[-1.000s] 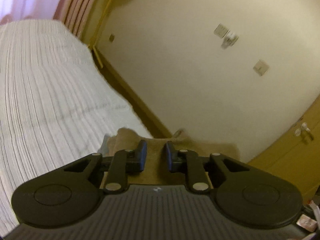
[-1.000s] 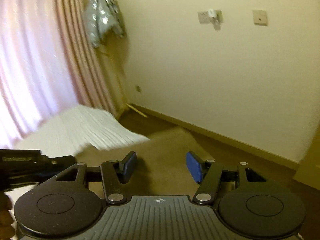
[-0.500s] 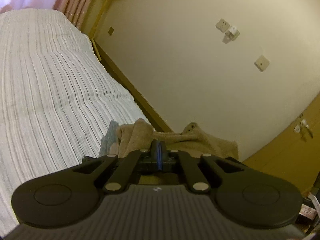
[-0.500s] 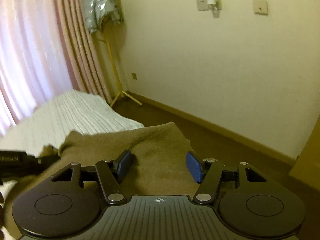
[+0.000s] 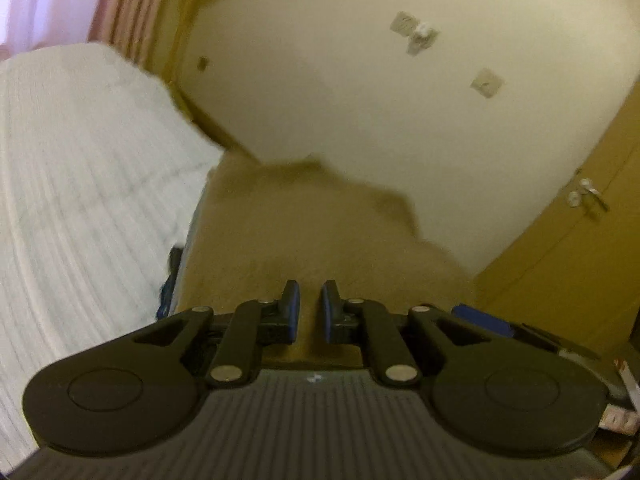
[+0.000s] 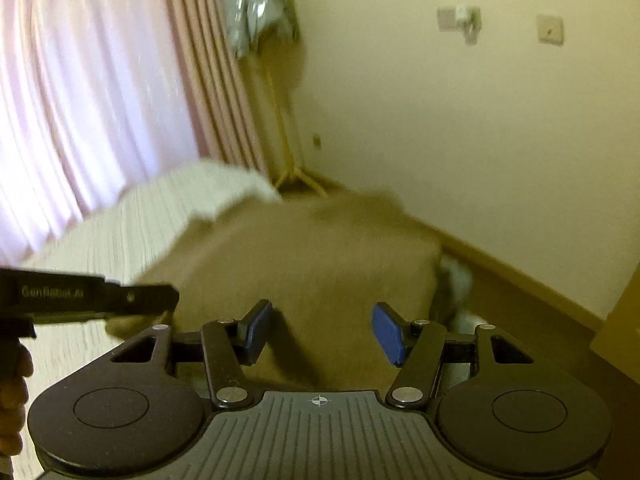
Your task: Fold clothes
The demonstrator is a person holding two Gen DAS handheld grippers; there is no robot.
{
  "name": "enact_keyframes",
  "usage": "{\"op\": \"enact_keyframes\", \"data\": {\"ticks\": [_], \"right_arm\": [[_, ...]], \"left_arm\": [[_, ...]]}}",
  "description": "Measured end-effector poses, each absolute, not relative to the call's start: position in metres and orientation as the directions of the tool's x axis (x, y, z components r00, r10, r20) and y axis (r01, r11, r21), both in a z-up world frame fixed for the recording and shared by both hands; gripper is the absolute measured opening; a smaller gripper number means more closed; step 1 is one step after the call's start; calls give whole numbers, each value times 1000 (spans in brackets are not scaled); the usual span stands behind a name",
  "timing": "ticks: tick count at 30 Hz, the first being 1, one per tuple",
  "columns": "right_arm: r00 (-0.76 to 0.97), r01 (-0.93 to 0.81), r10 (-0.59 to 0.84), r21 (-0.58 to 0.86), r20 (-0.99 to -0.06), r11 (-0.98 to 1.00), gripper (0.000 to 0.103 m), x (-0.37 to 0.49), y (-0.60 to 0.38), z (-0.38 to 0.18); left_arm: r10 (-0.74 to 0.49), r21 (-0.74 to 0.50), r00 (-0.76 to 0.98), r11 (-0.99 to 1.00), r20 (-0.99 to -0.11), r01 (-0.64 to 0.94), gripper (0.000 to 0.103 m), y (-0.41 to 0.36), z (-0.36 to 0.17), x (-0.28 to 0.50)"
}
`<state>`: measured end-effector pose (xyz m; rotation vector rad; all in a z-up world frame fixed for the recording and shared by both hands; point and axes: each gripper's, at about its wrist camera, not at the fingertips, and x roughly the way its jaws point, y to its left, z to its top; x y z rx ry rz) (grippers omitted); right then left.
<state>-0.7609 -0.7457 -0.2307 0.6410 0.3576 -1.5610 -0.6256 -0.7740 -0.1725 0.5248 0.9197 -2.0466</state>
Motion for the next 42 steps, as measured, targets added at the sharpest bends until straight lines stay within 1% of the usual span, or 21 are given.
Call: {"op": "enact_keyframes", "data": {"ticks": [5, 11, 13, 14, 15, 16, 20, 23, 24, 28, 32, 38, 42], "right_arm": [[10, 989, -781, 122, -624, -85, 60, -759, -752, -246], [5, 986, -745, 128, -667, -108, 60, -761, -760, -233], [-1, 984, -749, 133, -662, -119, 60, -763, -749, -222], [-6, 983, -752, 134, -659, -125, 60, -763, -745, -216], [-15, 982, -751, 131, -660, -135, 60, -762, -739, -210], [-24, 981, -749, 128, -662, -145, 60, -761, -734, -205], [-23, 964, -729, 178, -684, -198, 60, -750, -705, -190], [-23, 950, -712, 206, -702, -234, 60, -739, -682, -181], [-27, 950, -709, 204, -704, -239, 60, -734, -674, -178], [-50, 945, -696, 191, -716, -264, 60, -715, -639, -170], [-70, 941, -685, 180, -725, -288, 60, -696, -598, -165], [-96, 938, -672, 158, -734, -308, 60, -668, -538, -164], [-106, 935, -679, 160, -727, -317, 60, -651, -506, -158]], "left_arm": [[-510, -403, -541, -362, -669, 840, 6, -778, -184, -625], [-508, -333, -478, -353, -716, 874, 6, -770, -164, -633], [-510, -301, -452, -353, -732, 886, 13, -766, -156, -635], [-514, -271, -430, -358, -742, 894, 22, -761, -151, -635], [-519, -242, -409, -360, -750, 901, 29, -756, -144, -635], [-523, -220, -394, -364, -755, 905, 29, -750, -138, -633], [-532, -163, -363, -386, -765, 908, 38, -724, -118, -624], [-539, -131, -341, -390, -770, 911, 40, -703, -105, -615], [-540, -126, -338, -391, -770, 912, 42, -695, -102, -611], [-545, -114, -340, -406, -766, 907, 43, -661, -93, -587], [-554, -101, -327, -399, -765, 911, 48, -626, -88, -554], [-576, -54, -283, -381, -767, 923, 48, -578, -86, -513], [-593, -43, -296, -402, -749, 914, 49, -547, -77, -502]]}}
